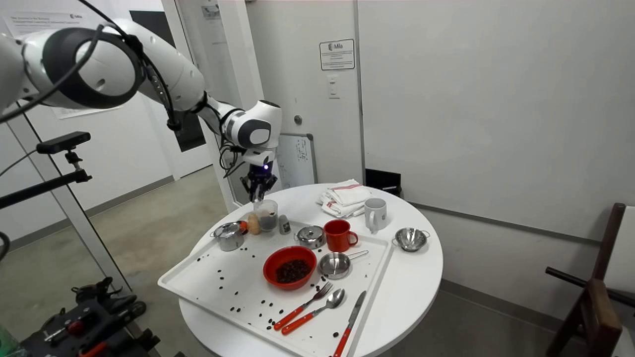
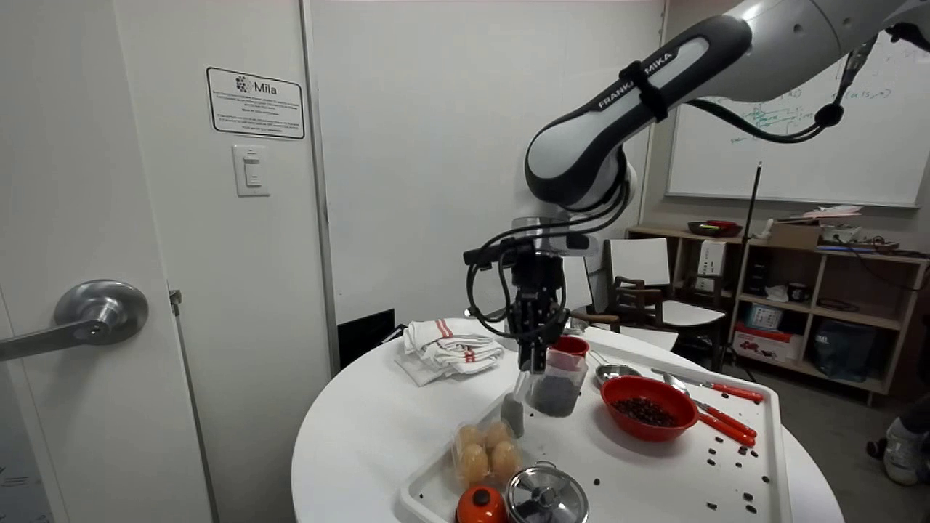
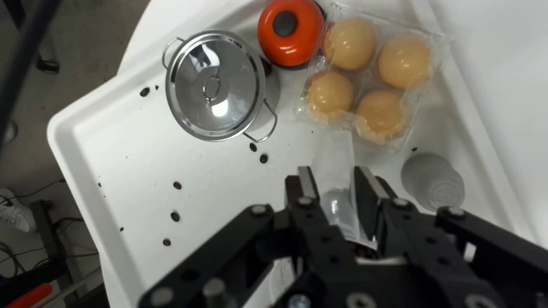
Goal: Move some of the objects from the measuring cup slightly into the red bowl
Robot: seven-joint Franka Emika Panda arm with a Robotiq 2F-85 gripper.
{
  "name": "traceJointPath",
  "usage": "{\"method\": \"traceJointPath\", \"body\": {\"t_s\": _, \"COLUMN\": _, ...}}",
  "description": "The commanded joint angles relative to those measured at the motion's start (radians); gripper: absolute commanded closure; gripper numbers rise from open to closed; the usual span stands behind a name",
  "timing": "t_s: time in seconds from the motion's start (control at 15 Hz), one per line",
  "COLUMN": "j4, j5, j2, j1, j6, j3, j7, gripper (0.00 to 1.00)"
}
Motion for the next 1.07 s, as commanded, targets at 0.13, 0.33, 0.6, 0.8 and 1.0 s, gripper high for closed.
{"method": "traceJointPath", "body": {"t_s": 0.13, "j4": -0.137, "j5": 0.101, "j2": -0.148, "j1": -0.064, "j6": 0.005, "j3": 0.009, "j7": -0.058, "gripper": 0.90}}
{"method": "traceJointPath", "body": {"t_s": 0.33, "j4": -0.187, "j5": 0.135, "j2": -0.187, "j1": -0.098, "j6": -0.005, "j3": 0.004, "j7": -0.080, "gripper": 0.90}}
{"method": "traceJointPath", "body": {"t_s": 0.6, "j4": -0.246, "j5": 0.181, "j2": -0.220, "j1": -0.146, "j6": -0.043, "j3": 0.010, "j7": -0.156, "gripper": 0.90}}
{"method": "traceJointPath", "body": {"t_s": 0.8, "j4": -0.277, "j5": 0.240, "j2": -0.232, "j1": -0.179, "j6": -0.088, "j3": 0.022, "j7": -0.255, "gripper": 0.90}}
{"method": "traceJointPath", "body": {"t_s": 1.0, "j4": -0.302, "j5": 0.301, "j2": -0.236, "j1": -0.209, "j6": -0.142, "j3": 0.022, "j7": -0.354, "gripper": 0.90}}
